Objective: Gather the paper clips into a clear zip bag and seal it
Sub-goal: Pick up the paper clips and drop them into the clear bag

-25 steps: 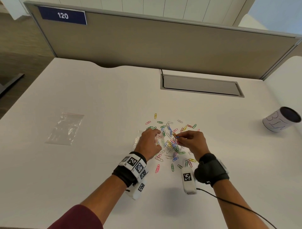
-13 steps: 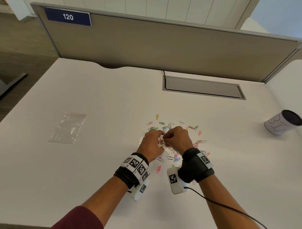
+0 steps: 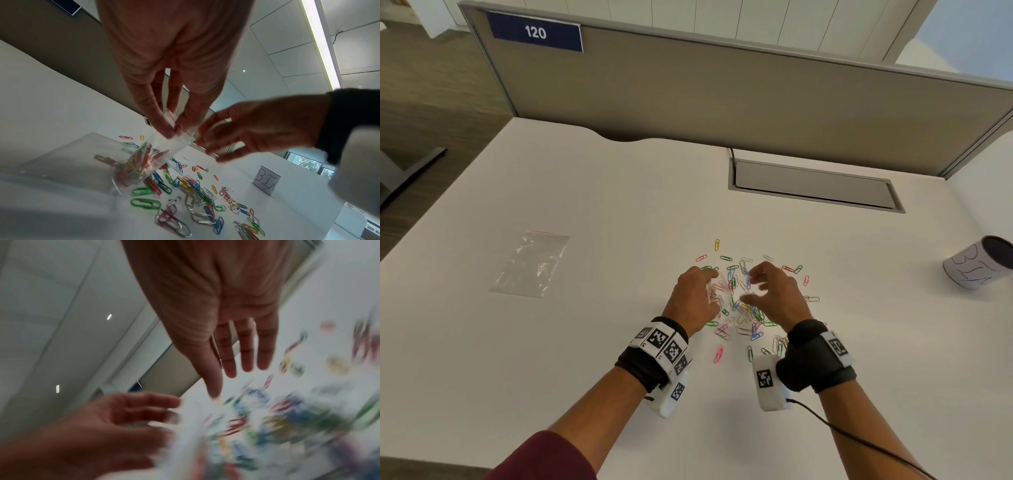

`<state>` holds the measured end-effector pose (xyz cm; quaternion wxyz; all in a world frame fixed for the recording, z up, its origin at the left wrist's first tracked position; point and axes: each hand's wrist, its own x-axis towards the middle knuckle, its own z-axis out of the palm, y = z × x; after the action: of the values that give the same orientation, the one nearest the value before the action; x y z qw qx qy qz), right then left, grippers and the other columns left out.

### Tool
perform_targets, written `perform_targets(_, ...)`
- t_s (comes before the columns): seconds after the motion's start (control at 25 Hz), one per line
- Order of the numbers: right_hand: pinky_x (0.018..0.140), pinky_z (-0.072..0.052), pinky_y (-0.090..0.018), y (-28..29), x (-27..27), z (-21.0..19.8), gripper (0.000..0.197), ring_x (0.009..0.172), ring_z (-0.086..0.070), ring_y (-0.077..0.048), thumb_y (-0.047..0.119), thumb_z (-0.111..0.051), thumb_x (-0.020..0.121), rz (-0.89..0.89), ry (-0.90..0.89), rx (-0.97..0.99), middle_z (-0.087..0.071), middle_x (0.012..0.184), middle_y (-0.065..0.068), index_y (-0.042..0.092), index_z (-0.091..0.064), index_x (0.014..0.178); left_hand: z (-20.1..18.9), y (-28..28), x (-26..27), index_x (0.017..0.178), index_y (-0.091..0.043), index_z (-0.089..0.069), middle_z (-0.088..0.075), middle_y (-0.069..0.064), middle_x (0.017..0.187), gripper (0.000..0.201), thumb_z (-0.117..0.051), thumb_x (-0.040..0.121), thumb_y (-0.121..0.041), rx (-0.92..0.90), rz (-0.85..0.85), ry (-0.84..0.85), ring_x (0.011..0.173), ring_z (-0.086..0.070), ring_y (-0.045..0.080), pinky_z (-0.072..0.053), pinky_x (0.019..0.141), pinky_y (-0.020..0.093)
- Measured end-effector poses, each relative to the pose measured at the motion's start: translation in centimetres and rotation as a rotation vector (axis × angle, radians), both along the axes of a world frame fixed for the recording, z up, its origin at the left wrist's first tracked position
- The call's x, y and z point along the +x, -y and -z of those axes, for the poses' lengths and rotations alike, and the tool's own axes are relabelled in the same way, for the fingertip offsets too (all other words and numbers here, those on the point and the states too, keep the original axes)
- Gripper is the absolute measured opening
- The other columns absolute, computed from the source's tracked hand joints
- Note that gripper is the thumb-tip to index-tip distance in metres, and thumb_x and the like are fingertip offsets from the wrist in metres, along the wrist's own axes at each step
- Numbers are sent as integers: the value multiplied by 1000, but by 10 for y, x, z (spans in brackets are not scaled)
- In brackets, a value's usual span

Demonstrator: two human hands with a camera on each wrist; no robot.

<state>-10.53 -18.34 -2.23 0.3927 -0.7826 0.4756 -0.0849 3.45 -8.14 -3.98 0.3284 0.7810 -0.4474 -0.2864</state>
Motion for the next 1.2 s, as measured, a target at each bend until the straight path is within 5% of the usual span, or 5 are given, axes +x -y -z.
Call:
perform_targets(0.16,98,-44,-46,-2,-13,30,82,123,-42,-38,21,-83,69,-114,-577,-31,-41,133,-18,9,-34,134,0,-3,8,126,-13,-55,-56,10,117,60,-76,71,-7,-5,-5,1,103,-59,26,-55,88,34)
perform_targets(0.56,100,-41,-45,-3,5,49,79,125,-37,-34,38,-81,68,-306,-464,-146,-40,138,-9,31,-42,137,1,-3,11,126,-14,-55,-57,9,117,59,-75,71,-8,3,-13,5,103,-59,26,-55,87,34)
perform_targets(0.8,75,-45,-31,-7,3,58,36,93,-60,-33,-6,-67,73,-235,-279,-285,-64,101,-12,10,-66,105,2,-1,8,124,-16,-56,-56,8,117,57,-76,71,-9,-5,-2,7,103,-60,25,-55,88,37)
perform_targets(0.92,77,-48,-32,-7,2,58,21,90,-63,-30,4,-63,83,-247,-305,-331,-69,98,-12,9,-67,104,2,1,7,125,-16,-55,-56,8,118,58,-76,72,-11,1,1,3,104,-60,24,-55,88,37)
perform_targets(1.2,78,-57,-28,3,-16,55,10,77,-68,-21,8,-72,79,184,30,30,-74,89,-10,9,-74,89,2,1,6,124,-16,-55,-56,8,117,58,-76,71,-9,2,14,7,104,-59,25,-55,88,36)
